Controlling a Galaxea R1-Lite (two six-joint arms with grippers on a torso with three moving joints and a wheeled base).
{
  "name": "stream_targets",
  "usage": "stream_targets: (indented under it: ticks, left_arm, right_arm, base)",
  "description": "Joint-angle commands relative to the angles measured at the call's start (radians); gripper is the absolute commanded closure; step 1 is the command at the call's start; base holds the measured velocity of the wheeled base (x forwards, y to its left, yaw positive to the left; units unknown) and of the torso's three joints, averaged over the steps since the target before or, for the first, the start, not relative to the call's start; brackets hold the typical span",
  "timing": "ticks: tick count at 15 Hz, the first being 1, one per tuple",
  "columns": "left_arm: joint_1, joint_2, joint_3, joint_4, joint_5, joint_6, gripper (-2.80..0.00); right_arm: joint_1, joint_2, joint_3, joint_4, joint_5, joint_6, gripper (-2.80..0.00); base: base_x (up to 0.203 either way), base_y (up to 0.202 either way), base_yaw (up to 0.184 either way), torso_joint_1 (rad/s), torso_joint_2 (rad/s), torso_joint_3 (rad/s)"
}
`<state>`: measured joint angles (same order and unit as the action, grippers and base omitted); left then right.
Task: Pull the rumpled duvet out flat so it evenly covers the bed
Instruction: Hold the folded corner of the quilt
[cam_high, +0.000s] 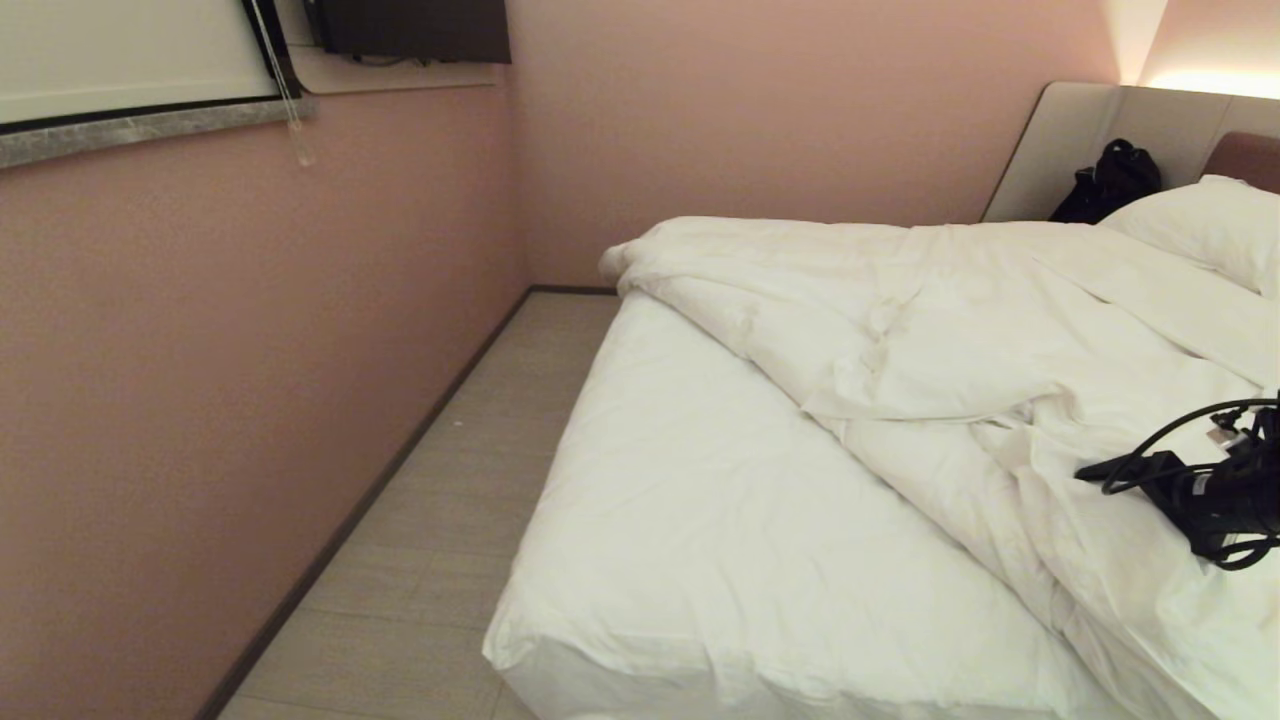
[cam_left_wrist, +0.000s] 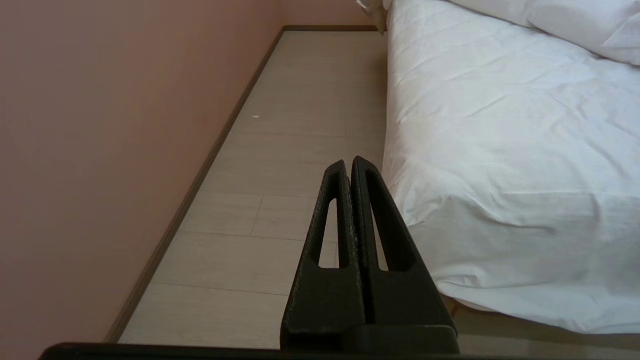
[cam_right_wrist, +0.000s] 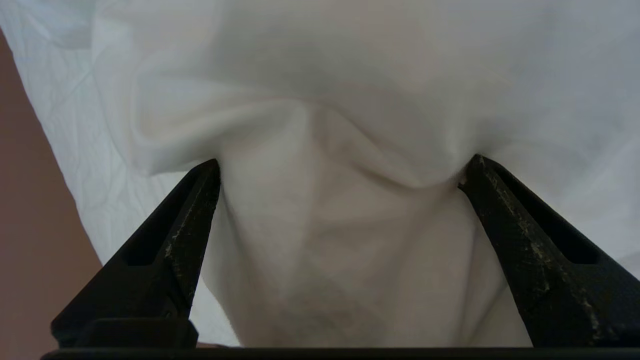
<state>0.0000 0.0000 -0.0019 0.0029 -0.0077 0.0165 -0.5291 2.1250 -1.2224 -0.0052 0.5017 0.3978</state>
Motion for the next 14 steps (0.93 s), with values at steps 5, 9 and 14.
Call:
stream_targets:
  ticks: [5, 9, 14]
  left_arm:
    - [0.000, 0.000, 0.000, 0.000, 0.000, 0.000, 0.00]
    - [0.000, 0.000, 0.000, 0.000, 0.000, 0.000, 0.00]
    - [0.000, 0.000, 0.000, 0.000, 0.000, 0.000, 0.00]
  right_arm:
    - [-0.002, 0.052, -0.017, -0.007, 0.001, 0.002, 0.00]
    - [-0.001, 0.035, -0.012, -0.006, 0.005, 0.003, 0.00]
    - [0.011, -0.054, 0.035, 0.001, 0.009, 0.009, 0.00]
  base:
    - [0.000, 0.000, 0.000, 0.000, 0.00, 0.000]
    - [0.000, 0.000, 0.000, 0.000, 0.00, 0.000]
    - [0.000, 0.000, 0.000, 0.000, 0.00, 0.000]
